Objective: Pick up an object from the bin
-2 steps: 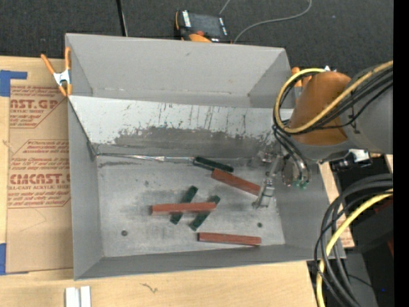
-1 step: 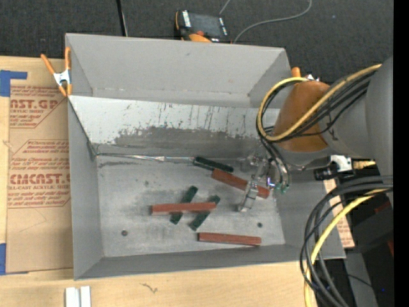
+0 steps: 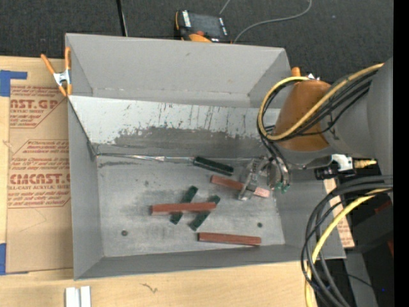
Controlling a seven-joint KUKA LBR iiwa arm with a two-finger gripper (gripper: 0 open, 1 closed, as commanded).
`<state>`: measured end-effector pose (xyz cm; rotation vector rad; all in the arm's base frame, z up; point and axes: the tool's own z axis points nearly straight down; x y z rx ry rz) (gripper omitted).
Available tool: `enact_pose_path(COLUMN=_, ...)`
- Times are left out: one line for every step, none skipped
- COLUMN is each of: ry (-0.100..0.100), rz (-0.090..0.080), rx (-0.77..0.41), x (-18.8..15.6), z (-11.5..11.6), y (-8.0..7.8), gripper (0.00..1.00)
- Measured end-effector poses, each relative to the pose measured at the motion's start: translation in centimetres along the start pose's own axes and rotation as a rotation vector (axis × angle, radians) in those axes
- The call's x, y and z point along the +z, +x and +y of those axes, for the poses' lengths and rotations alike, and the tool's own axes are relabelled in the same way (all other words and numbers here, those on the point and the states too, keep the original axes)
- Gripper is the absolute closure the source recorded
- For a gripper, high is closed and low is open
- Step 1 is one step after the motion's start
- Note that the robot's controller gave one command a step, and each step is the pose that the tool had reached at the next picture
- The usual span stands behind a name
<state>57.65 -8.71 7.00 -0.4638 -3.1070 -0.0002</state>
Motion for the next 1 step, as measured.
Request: enact_pose_path(ry=-0.001, rz=-0.011, rx=-0.088, x=-13.97, z=1.04, y=-0.04, gripper=1.0)
